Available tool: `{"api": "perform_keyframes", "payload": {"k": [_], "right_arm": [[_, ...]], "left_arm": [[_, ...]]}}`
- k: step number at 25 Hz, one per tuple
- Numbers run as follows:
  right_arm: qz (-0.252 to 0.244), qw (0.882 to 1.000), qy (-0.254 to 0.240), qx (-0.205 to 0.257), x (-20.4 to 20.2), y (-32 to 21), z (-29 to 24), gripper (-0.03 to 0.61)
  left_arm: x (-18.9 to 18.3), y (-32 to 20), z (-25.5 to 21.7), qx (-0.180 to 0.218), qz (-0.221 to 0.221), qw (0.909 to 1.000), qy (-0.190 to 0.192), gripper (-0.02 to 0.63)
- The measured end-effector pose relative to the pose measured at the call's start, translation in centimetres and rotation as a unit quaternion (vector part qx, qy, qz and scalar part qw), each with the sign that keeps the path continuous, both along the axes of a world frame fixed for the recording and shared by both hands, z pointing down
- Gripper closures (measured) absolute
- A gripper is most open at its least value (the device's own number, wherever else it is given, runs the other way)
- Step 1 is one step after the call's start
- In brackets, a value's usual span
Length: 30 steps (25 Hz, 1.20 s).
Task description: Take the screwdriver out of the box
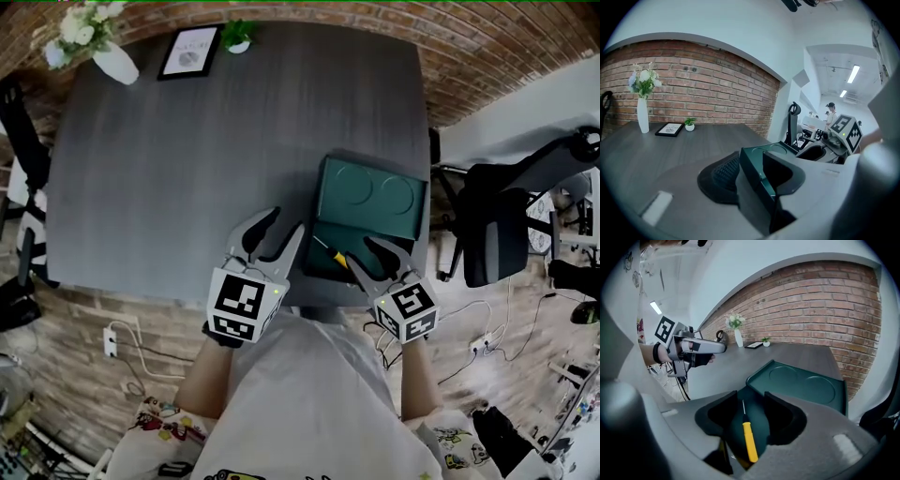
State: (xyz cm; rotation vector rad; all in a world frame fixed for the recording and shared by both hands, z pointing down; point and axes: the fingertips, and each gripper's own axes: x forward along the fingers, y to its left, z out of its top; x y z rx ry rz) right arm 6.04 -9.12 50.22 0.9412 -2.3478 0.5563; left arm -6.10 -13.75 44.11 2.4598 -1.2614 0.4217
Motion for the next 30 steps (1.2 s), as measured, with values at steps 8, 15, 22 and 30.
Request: {"api": "perform_keyframes", "payload": {"k": [8, 15, 22, 30], "right_arm": [[-0.066, 0.996, 0.043, -0.031, -1.4, 1.2, 3.4, 0.402], [-0.121, 0.988, 0.078, -0.062, -2.3, 1.8, 5.8, 0.4], [-0.16, 0.976, 0.118, -0.091, -2.3, 2.6, 8.1, 0.4], [-0.197, 0.961, 0.164, -0.101, -2.3, 2.8, 9.6, 0.4]], "left_arm": [[0.4, 0.5, 1.6, -0.013, 0.001, 0.9999, -0.003, 0.449], [0.4, 1.1, 2.4, -0.021, -0.003, 0.9998, -0.006, 0.449], [0.0, 1.5, 2.9, -0.025, -0.008, 0.9996, -0.007, 0.451], [-0.7, 1.6, 3.2, -0.03, -0.019, 0.9994, -0.005, 0.453]]}}
